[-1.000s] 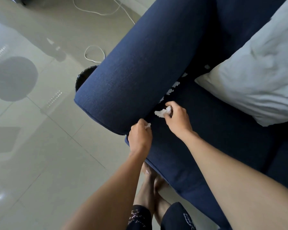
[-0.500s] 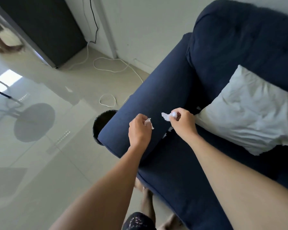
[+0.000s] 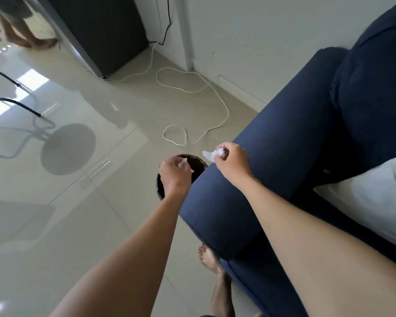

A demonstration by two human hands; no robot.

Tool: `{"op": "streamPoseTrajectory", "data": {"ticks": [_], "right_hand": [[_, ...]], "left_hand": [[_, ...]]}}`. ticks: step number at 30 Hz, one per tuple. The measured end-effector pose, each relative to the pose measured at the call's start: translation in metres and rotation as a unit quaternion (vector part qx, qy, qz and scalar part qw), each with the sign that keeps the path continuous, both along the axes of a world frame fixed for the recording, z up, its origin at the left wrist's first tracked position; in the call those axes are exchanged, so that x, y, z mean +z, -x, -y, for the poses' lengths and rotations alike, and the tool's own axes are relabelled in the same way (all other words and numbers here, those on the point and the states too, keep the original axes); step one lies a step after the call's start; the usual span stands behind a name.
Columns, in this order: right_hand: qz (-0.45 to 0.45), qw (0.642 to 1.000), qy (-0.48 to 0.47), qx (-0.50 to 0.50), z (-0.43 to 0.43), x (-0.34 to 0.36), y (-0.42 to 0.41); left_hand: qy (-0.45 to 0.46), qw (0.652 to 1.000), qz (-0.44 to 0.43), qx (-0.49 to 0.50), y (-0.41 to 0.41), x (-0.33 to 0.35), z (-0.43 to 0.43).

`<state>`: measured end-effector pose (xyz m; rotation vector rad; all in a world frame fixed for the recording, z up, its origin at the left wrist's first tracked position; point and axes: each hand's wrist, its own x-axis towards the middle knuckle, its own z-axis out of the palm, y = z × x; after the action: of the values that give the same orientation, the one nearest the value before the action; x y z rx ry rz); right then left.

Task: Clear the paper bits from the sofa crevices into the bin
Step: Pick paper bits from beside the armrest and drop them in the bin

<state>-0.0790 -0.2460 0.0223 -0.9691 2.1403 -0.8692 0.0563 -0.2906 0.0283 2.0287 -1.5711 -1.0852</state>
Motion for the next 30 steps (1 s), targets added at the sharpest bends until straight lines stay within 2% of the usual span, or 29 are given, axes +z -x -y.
{"op": "streamPoseTrajectory", "data": {"ticks": [10,18,24,30], "right_hand": [[0.007,0.993,-0.086,0.076,0.079,-0.071,-0.049],[0.056,0.962,-0.224,0.143,0.107,-0.079,-0.048],[0.034,0.97,-0.206,0.125,0.086,-0.047,-0.021],[0.029,0.98,-0.168,0.1,0.04,-0.01,0.02]], "left_hand": [[-0.083,0.996,0.002,0.045,-0.05,-0.064,0.063],[-0.224,0.973,0.028,-0.051,-0.059,-0.081,0.093],[-0.221,0.971,0.043,-0.085,-0.043,-0.054,0.078],[-0.138,0.967,0.112,-0.184,0.01,-0.015,0.035]]}}
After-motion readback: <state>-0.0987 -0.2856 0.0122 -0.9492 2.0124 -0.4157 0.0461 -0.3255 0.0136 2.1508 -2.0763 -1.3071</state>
